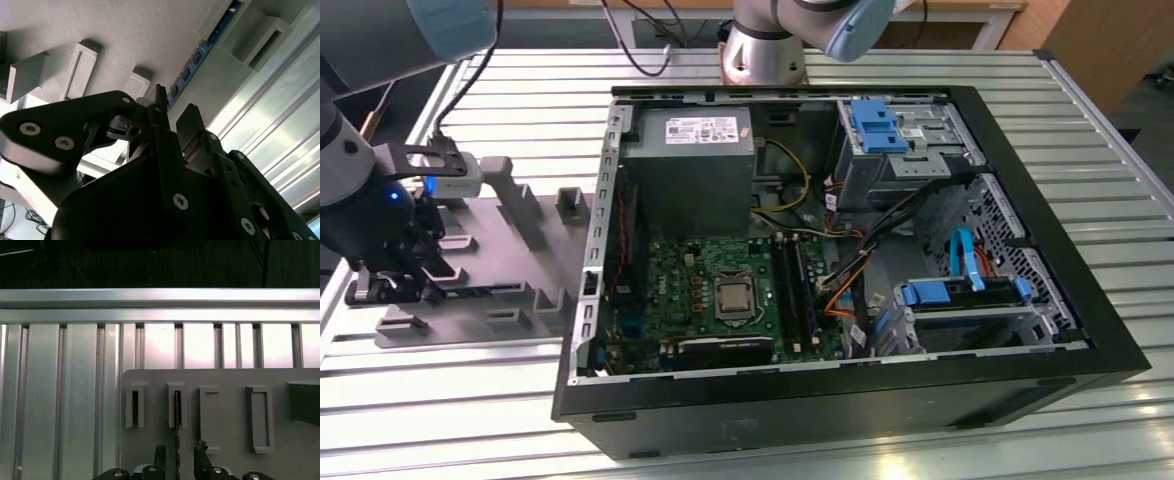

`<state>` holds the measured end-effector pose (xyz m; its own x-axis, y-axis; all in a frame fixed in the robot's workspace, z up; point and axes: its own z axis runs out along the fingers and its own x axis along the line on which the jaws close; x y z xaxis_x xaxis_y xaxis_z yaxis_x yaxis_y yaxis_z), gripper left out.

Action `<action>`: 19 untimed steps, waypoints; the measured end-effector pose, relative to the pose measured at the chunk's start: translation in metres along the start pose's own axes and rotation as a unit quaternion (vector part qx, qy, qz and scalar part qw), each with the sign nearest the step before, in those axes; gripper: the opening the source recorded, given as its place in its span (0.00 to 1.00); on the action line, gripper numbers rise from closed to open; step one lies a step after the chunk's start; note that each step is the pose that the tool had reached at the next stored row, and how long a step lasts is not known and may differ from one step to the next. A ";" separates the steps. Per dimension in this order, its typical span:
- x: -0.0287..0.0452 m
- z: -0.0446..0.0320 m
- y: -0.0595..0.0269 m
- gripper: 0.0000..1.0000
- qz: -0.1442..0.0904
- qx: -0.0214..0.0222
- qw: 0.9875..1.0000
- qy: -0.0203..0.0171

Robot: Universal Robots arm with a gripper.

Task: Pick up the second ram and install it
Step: 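Pick up the second ram and move it above second insertion slot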

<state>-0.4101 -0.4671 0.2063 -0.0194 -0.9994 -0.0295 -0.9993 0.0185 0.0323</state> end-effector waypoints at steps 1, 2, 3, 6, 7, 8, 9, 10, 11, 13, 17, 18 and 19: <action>0.0000 0.0018 -0.0001 0.36 0.000 0.000 1.000 0.000; 0.0001 0.0036 -0.0001 0.36 0.000 0.000 1.000 0.000; 0.0002 0.0045 -0.0002 0.36 0.000 0.000 1.000 0.000; 0.0002 0.0056 -0.0002 0.36 -0.005 0.000 1.000 0.000; 0.0002 0.0060 -0.0002 0.36 -0.008 0.000 1.000 0.000; 0.0002 0.0066 -0.0003 0.36 -0.010 0.000 1.000 0.000; 0.0002 0.0075 -0.0003 0.36 -0.011 0.000 1.000 0.000; 0.0003 0.0084 -0.0003 0.36 -0.011 0.000 1.000 0.001; 0.0003 0.0095 -0.0003 0.36 -0.012 0.000 1.000 0.001; 0.0003 0.0107 -0.0004 0.36 -0.012 0.000 1.000 0.001; 0.0002 0.0110 -0.0005 0.35 -0.012 0.000 1.000 0.001; 0.0002 0.0111 -0.0006 0.35 -0.012 0.000 1.000 0.001; 0.0002 0.0114 -0.0009 0.27 -0.012 0.000 1.000 0.001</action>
<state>-0.4095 -0.4670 0.1949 0.0056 -0.9996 -0.0284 -0.9995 -0.0065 0.0320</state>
